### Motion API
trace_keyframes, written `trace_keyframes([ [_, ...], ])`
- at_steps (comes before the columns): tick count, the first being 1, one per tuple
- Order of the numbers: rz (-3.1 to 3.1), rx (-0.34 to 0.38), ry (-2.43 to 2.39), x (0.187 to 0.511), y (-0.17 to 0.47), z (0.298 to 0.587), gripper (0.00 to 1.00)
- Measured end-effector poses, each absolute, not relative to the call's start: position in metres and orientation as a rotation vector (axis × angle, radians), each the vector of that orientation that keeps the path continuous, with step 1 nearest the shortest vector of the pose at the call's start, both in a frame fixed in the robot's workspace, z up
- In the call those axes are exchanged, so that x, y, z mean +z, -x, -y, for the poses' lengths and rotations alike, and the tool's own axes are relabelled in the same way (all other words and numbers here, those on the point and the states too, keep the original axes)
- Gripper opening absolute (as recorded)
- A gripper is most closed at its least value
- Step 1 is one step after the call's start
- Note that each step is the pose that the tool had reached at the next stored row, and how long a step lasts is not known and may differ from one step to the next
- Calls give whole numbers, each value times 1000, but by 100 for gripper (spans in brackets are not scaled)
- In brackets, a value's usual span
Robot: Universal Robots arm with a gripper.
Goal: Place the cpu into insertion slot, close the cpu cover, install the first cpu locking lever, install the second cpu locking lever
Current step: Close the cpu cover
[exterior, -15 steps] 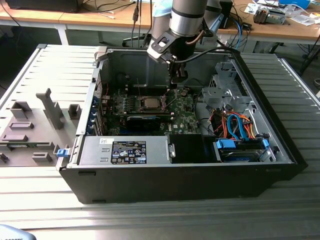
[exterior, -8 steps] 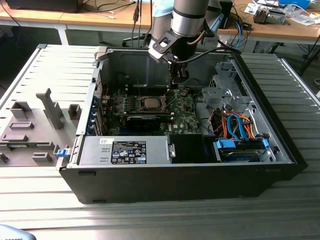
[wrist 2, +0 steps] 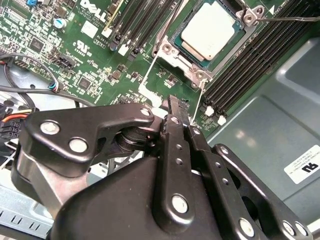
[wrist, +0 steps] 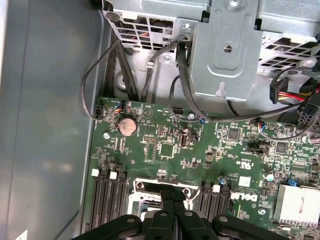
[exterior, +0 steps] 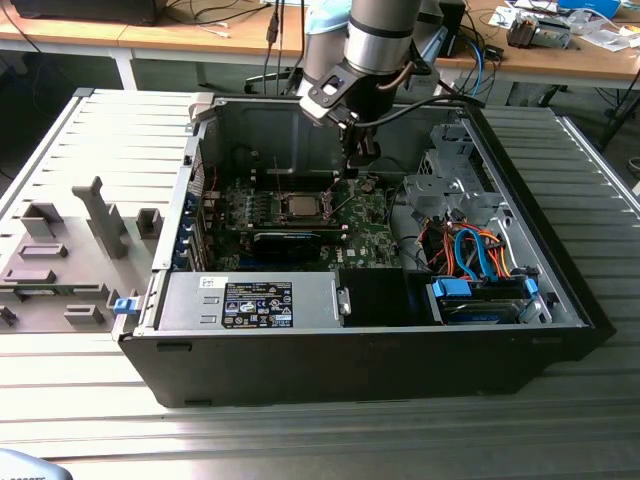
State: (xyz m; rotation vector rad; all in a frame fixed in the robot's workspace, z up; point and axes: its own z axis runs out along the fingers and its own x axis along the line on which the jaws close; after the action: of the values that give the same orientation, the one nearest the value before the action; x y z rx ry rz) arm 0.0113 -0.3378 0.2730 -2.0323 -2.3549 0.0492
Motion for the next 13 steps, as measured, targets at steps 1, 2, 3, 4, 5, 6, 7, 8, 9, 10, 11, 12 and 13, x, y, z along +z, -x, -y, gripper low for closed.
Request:
trace_keyframes([
  [1, 2355, 49, 2032, 273, -12, 338, 11],
  [2, 2355, 49, 2032, 273, -12, 338, 11],
  [3, 2355, 49, 2032, 273, -12, 338, 11],
  [4, 2355, 49, 2032, 273, -12, 338, 11],
  [5, 2355, 49, 2032, 273, -13, 338, 11],
  [6, 2355, 49, 2032, 272, -14, 338, 11],
  [7, 2355, 49, 2032, 272, -14, 338, 11],
  [8, 2355, 49, 2032, 272, -14, 338, 11],
  [9, 2355, 49, 2032, 272, -15, 338, 11],
  [10, 2355, 49, 2032, 272, -15, 338, 11],
  [11, 2355, 49, 2032, 272, -15, 338, 11],
  [12, 2355, 49, 2032, 272, -16, 338, 11],
  [13, 2355, 49, 2032, 272, -16, 338, 11],
])
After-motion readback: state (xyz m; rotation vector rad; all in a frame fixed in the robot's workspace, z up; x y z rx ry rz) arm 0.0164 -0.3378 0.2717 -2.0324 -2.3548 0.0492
